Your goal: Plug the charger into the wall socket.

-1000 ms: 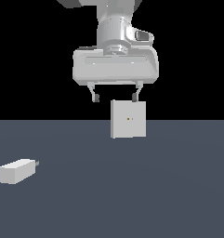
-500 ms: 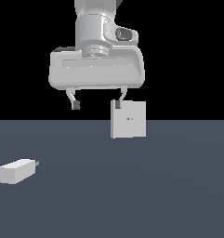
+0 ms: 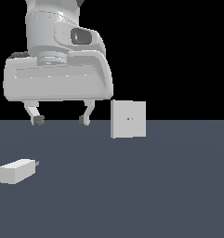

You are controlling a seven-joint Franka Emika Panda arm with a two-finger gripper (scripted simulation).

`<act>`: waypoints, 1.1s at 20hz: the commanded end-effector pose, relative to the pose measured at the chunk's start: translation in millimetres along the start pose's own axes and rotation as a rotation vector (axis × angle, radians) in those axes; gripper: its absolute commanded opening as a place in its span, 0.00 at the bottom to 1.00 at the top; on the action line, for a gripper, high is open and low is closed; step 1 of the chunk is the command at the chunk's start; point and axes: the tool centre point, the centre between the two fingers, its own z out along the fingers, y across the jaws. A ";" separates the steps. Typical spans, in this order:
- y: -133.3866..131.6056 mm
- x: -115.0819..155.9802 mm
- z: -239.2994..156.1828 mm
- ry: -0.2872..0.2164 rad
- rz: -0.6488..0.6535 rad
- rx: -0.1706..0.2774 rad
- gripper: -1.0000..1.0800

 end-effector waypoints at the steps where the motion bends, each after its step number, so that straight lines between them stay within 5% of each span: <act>1: -14.0 -9.3 7.0 0.019 0.014 0.001 0.96; 11: -49.7 -29.0 26.5 0.065 0.048 -0.002 0.96; 22: -59.0 -33.2 32.1 0.076 0.055 -0.005 0.96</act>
